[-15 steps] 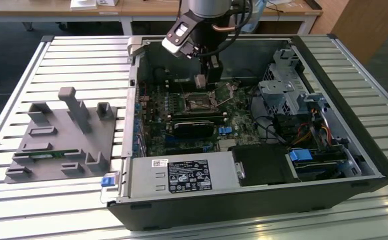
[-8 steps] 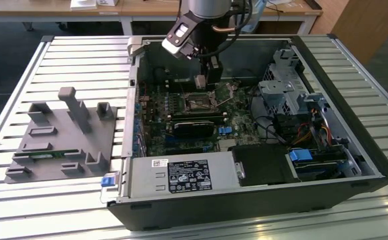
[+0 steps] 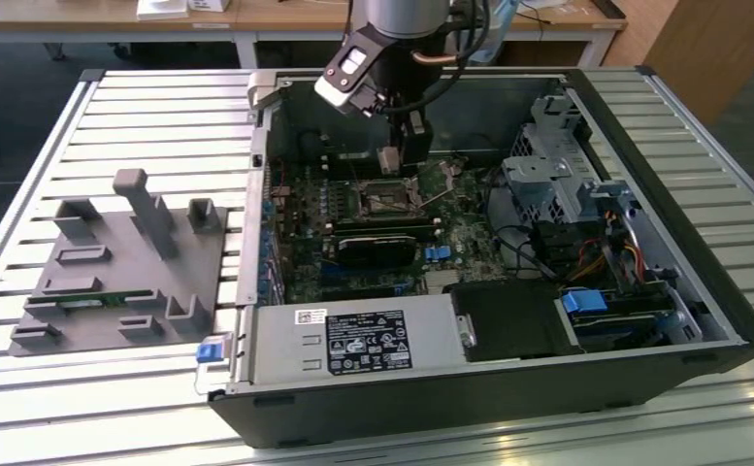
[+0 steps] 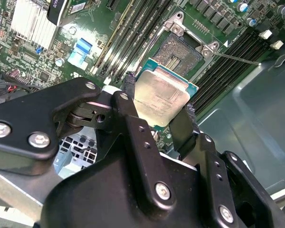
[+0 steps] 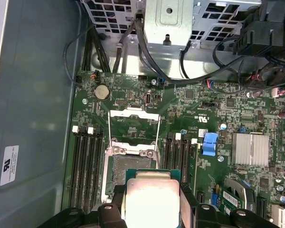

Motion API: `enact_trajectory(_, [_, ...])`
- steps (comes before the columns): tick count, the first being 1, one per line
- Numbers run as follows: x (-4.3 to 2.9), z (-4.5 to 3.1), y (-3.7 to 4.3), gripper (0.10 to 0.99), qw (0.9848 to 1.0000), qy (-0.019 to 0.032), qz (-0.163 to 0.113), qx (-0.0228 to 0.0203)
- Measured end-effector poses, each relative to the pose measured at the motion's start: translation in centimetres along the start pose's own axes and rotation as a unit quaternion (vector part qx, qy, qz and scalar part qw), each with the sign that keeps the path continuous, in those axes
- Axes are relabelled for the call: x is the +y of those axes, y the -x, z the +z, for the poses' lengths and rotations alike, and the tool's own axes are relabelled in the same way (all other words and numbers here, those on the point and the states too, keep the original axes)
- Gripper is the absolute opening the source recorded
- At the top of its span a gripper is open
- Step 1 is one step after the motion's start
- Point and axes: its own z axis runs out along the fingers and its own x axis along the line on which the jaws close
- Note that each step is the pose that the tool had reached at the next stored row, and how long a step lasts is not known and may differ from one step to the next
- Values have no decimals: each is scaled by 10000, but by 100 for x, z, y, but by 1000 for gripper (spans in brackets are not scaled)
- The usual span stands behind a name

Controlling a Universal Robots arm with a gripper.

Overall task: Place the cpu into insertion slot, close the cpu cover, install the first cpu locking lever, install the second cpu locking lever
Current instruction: 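Place the cpu into insertion slot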

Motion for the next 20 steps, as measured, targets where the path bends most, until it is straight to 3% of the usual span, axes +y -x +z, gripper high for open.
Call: enact_trajectory(20, [-10, 115, 2, 537, 10000, 0, 0, 0])
